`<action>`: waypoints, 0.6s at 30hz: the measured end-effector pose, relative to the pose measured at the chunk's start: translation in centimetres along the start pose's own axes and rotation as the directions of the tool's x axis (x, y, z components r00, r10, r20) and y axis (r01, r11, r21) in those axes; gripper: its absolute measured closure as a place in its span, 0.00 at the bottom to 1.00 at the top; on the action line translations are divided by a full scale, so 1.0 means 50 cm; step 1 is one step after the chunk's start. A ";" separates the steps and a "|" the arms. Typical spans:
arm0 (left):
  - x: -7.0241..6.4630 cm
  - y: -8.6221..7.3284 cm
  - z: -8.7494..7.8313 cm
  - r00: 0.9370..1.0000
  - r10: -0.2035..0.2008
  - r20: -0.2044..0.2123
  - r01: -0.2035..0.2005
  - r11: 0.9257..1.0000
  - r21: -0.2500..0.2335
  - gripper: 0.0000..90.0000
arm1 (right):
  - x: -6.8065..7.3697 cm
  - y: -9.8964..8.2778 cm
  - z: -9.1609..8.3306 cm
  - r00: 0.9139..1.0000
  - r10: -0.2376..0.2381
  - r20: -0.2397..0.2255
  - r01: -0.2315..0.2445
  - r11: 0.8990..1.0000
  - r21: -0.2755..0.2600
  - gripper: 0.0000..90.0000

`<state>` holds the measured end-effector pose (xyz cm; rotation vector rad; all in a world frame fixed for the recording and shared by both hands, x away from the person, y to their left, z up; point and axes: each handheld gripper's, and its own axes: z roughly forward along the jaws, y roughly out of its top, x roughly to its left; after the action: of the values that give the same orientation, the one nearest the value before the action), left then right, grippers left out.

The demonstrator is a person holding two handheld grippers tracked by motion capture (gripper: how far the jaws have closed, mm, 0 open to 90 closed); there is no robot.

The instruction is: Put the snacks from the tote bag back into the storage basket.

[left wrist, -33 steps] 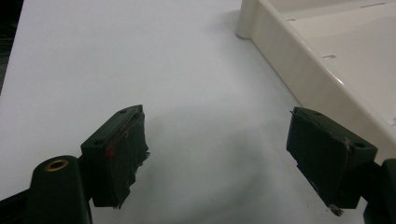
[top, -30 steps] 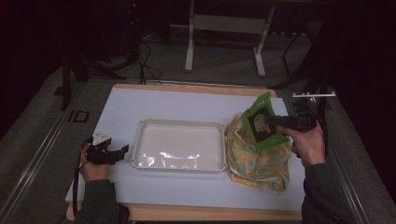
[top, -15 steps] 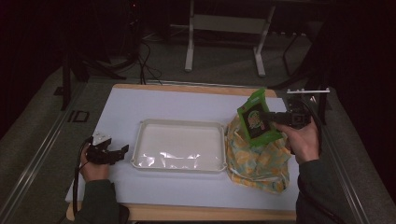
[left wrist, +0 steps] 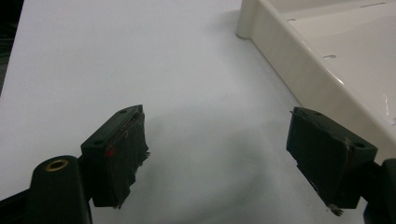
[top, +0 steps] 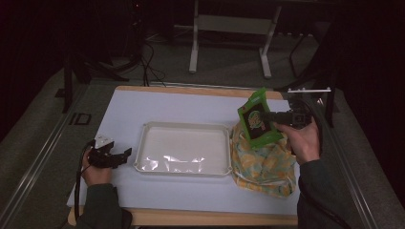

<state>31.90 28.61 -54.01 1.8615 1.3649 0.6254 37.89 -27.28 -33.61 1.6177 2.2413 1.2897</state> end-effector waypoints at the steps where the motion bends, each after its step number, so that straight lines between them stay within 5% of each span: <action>1: 0.000 0.000 0.000 1.000 0.000 0.000 0.000 1.000 0.000 0.23 | 0.001 0.001 0.001 1.000 -0.001 0.001 0.001 1.000 0.000 0.81; 18: 0.000 0.000 0.000 1.000 -0.002 -0.001 0.002 1.000 -0.003 0.23 | 0.020 0.009 0.025 1.000 0.015 -0.027 -0.016 1.000 -0.012 0.81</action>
<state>31.88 28.62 -54.01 1.8580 1.3652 0.6267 38.43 -25.74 -33.71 1.6266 2.2367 1.3340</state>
